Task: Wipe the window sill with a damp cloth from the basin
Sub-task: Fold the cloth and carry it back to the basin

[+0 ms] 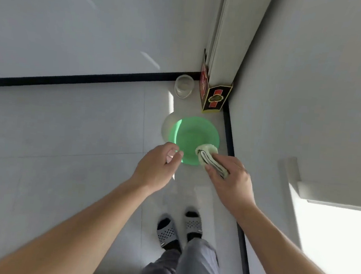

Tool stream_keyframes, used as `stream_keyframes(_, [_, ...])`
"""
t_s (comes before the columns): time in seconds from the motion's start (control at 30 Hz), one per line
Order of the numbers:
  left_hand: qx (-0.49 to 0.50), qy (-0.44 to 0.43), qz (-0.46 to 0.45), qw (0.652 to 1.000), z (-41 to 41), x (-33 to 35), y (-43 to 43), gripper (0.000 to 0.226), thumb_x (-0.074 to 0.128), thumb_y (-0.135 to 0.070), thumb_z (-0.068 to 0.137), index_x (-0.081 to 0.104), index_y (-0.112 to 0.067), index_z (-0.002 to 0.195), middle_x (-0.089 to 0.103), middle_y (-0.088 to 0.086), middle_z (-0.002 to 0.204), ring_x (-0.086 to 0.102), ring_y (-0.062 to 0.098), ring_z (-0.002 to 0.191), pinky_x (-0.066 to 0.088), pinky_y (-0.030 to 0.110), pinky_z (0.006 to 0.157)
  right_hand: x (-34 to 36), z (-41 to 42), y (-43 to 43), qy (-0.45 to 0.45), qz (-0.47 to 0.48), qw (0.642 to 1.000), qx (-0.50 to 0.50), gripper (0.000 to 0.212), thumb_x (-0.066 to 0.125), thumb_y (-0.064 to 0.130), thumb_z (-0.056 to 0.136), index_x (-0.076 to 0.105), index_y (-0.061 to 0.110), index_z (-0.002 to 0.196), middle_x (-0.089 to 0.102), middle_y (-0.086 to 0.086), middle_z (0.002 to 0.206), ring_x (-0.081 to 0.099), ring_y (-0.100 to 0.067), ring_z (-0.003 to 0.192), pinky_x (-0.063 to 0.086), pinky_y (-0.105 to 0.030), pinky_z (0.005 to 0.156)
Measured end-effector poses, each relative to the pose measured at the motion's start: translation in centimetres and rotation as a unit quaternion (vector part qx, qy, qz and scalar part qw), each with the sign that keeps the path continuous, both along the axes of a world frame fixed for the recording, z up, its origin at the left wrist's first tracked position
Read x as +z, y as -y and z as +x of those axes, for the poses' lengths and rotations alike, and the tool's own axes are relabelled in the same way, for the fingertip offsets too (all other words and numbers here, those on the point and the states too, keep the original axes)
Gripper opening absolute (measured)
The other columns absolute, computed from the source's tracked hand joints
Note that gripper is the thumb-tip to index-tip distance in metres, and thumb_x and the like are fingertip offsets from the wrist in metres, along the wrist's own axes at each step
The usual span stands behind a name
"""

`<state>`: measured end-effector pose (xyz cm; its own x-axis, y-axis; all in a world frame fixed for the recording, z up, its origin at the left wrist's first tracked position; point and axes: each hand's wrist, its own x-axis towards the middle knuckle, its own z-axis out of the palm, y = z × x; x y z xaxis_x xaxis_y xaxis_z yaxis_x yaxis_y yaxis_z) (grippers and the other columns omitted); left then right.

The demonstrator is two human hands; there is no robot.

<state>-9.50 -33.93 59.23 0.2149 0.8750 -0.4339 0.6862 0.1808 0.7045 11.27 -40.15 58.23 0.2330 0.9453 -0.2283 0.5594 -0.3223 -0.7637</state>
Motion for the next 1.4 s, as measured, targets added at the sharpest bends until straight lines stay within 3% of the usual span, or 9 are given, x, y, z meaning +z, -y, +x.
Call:
stream_keyframes(0.13, [-0.006, 0.058, -0.082, 0.995, 3.3, -3.9, -8.7, 0.040, 0.045, -0.063, 0.087, 0.061, -0.035, 0.111, 0.066, -0.016, 0.101, 0.061, -0.004, 0.092, 0.043, 0.021, 0.075, -4.3, 0.1, -7.0, -0.013, -0.033, 0.999, -0.026, 0.036, 0.074, 0.033, 0.085, 0.070, 0.026, 0.121, 0.065, 0.006, 0.118, 0.061, -0.017, 0.107, 0.052, -0.035, 0.091])
stream_keyframes(0.3, [-0.029, 0.030, -0.102, 0.994, 6.8, -11.0, -17.9, 0.038, 0.050, -0.061, 0.083, 0.063, -0.034, 0.106, 0.068, -0.013, 0.092, 0.064, 0.003, 0.083, 0.047, 0.024, 0.069, -11.4, 0.9, -13.8, 0.010, -0.075, 0.997, -0.006, 0.037, 0.072, 0.034, 0.086, 0.068, 0.026, 0.122, 0.063, 0.006, 0.120, 0.057, -0.018, 0.110, 0.051, -0.036, 0.090])
stream_keyframes(0.47, [-0.063, 0.010, -0.149, 0.987, 8.3, -20.5, -24.4, 0.018, 0.069, -0.042, 0.084, 0.065, -0.025, 0.085, 0.072, -0.007, 0.082, 0.068, 0.011, 0.075, 0.053, 0.029, 0.071, -20.3, 1.6, -18.3, 0.021, -0.113, 0.993, -0.016, 0.045, 0.071, 0.038, 0.086, 0.061, 0.026, 0.129, 0.060, 0.005, 0.125, 0.055, -0.020, 0.111, 0.054, -0.039, 0.085])
stream_keyframes(0.63, [-0.083, 0.013, -0.165, 0.983, 8.6, -29.2, -27.8, 0.016, 0.077, -0.023, 0.081, 0.064, -0.014, 0.079, 0.072, 0.000, 0.078, 0.069, 0.016, 0.072, 0.054, 0.031, 0.074, -29.2, 1.3, -20.7, 0.026, -0.161, 0.984, -0.067, 0.057, 0.072, 0.047, 0.082, 0.051, 0.024, 0.131, 0.055, 0.003, 0.127, 0.057, -0.021, 0.106, 0.045, -0.027, 0.081])
stream_keyframes(0.9, [-0.174, 0.000, -0.145, 0.974, 8.9, -43.0, -31.4, 0.021, 0.074, -0.011, 0.082, 0.057, -0.019, 0.071, 0.064, -0.006, 0.075, 0.059, 0.006, 0.071, 0.038, 0.005, 0.057, -42.7, -0.9, -22.2, 0.112, -0.145, 0.978, -0.094, 0.046, 0.067, 0.032, 0.080, 0.059, 0.021, 0.123, 0.061, 0.000, 0.119, 0.056, -0.024, 0.106, 0.049, -0.039, 0.091])
stream_keyframes(1.07, [-0.193, -0.026, -0.153, 0.969, 9.2, -52.2, -31.9, 0.023, 0.072, -0.006, 0.081, 0.057, -0.022, 0.074, 0.065, -0.005, 0.080, 0.059, 0.014, 0.071, 0.042, 0.014, 0.058, -51.8, -1.6, -22.4, 0.156, -0.115, 0.973, -0.123, 0.042, 0.075, 0.021, 0.076, 0.063, 0.013, 0.116, 0.062, -0.008, 0.115, 0.057, -0.031, 0.099, 0.049, -0.047, 0.087])
stream_keyframes(1.2, [-0.207, -0.011, -0.118, 0.971, 9.3, -56.8, -31.4, 0.023, 0.068, 0.004, 0.082, 0.056, -0.014, 0.076, 0.061, 0.008, 0.082, 0.056, 0.023, 0.078, 0.050, 0.035, 0.076, -56.6, -2.8, -22.3, 0.163, -0.123, 0.968, -0.146, 0.041, 0.075, 0.022, 0.079, 0.064, 0.011, 0.117, 0.061, -0.011, 0.117, 0.056, -0.033, 0.103, 0.048, -0.047, 0.091])
stream_keyframes(1.33, [-0.276, -0.073, -0.040, 0.958, 8.5, -59.4, -31.5, 0.003, 0.067, -0.008, 0.085, 0.064, -0.007, 0.086, 0.069, 0.013, 0.089, 0.062, 0.028, 0.082, 0.051, 0.038, 0.074, -59.0, -4.0, -22.2, 0.162, -0.144, 0.962, -0.163, 0.049, 0.079, 0.030, 0.077, 0.064, 0.010, 0.119, 0.060, -0.014, 0.119, 0.055, -0.036, 0.107, 0.046, -0.047, 0.094])
stream_keyframes(1.4, [-0.329, -0.117, -0.002, 0.937, 8.2, -59.5, -31.8, 0.008, 0.067, -0.018, 0.087, 0.065, -0.010, 0.090, 0.068, 0.012, 0.098, 0.063, 0.031, 0.085, 0.052, 0.037, 0.075, -59.2, -4.6, -22.0, 0.172, -0.163, 0.958, -0.161, 0.058, 0.082, 0.039, 0.070, 0.065, 0.013, 0.119, 0.059, -0.013, 0.122, 0.054, -0.037, 0.110, 0.043, -0.046, 0.095])
